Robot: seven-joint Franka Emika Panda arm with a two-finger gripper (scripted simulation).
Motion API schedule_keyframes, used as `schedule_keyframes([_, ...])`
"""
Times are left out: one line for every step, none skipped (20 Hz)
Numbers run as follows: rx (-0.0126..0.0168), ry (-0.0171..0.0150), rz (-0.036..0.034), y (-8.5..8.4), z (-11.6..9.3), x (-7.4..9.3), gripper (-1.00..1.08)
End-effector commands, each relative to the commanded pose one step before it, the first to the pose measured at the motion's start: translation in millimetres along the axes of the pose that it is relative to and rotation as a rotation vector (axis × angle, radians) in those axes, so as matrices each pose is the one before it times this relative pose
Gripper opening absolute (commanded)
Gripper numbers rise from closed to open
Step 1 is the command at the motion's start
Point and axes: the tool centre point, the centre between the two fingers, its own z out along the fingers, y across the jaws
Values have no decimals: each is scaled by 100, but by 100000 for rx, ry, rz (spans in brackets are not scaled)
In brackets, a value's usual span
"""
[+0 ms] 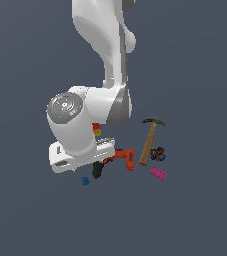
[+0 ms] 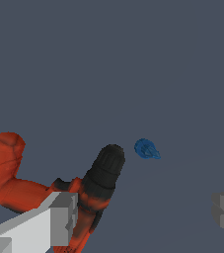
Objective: Pick up a designated object from a clutter of objects.
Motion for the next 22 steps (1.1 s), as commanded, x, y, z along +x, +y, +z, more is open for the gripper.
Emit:
schedule_keyframes([-220,402,-2860,1076,1714,415,100])
schedule_keyframes([-58,89,-913,354,596,91,100])
schedule_keyframes([-53,81,-837,324,553,72,100])
schedule_keyframes([-49,74,-761,296,509,55,100])
schedule_keyframes([-44,67,-693,264,463,44,100])
schedule_keyframes([-40,60,-617,236,417,32,100])
schedule_keyframes([-35,53,-544,207,370,24,100])
schedule_keyframes([-30,45,-470,179,322,16,100])
schedule_keyframes([-26,38,-400,149,273,12,100])
schedule_keyframes([-21,32,-329,121,224,8,100])
schedule_keyframes([-17,25,-257,93,175,6,100])
schedule_keyframes([-12,17,-181,67,125,3,100])
schedule_keyframes([-6,9,-97,47,76,-3,100])
schedule_keyframes([0,0,0,34,28,-13,100])
schedule_keyframes([72,-137,249,-95,-86,-43,100])
schedule_keyframes([0,0,0,2,41,-1,100])
schedule_keyframes([0,0,0,4,121,-3,100])
schedule_keyframes([0,0,0,7,202,-5,100])
schedule_keyframes([0,0,0,10,281,-8,100])
schedule_keyframes([-14,30,-61,-24,338,10,100])
schedule_keyframes([0,0,0,13,438,-15,100])
schedule_keyframes([-14,30,-60,-21,492,2,100])
